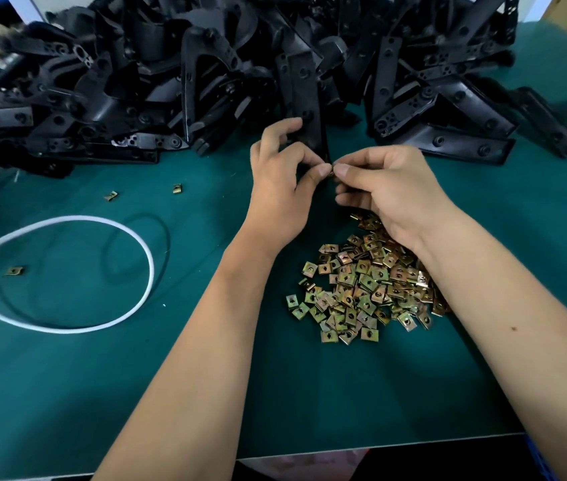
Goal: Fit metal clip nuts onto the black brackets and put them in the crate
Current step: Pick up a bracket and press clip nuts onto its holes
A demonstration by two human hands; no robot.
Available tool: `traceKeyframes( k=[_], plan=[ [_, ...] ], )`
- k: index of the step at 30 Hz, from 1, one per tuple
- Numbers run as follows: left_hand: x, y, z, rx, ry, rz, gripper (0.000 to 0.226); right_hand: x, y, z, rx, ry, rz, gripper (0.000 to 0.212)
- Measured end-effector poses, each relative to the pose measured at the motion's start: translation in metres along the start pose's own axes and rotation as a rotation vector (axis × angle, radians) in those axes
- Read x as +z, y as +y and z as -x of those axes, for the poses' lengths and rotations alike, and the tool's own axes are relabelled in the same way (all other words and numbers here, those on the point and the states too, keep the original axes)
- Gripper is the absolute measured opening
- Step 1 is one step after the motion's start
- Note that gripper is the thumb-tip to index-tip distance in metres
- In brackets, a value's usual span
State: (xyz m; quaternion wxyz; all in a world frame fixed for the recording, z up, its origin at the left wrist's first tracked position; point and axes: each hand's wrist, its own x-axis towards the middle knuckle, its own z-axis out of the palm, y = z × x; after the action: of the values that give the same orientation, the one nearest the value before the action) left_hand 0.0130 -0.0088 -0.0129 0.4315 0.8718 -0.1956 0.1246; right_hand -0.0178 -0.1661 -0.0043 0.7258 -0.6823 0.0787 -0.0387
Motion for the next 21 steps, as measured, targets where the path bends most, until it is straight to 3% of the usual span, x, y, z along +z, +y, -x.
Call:
traceKeyframes(
  k=[7,11,15,18,21],
  plan=[
    [0.005,0.004,-0.002,-0.079,-0.059,0.05,0.011,0.007,0.001,0.002,-0.031,0.081,-0.061,0.007],
    [-0.002,-0.002,-0.005,-0.143,-0.102,0.228,0.019,0.002,-0.004,0.002,-0.057,-0.058,-0.069,0.007],
    [-0.005,-0.005,-0.003,-0.139,-0.188,0.249,0.024,-0.009,-0.01,0.0,0.0,-0.177,-0.025,0.006],
    [-0.002,-0.008,-0.003,-0.159,-0.193,0.293,0.017,-0.014,-0.01,0.002,-0.062,-0.213,0.014,0.012],
    [-0.001,-0.006,-0.001,-0.223,-0.169,0.379,0.023,-0.011,-0.009,0.002,-0.153,-0.178,0.076,0.014]
  ],
)
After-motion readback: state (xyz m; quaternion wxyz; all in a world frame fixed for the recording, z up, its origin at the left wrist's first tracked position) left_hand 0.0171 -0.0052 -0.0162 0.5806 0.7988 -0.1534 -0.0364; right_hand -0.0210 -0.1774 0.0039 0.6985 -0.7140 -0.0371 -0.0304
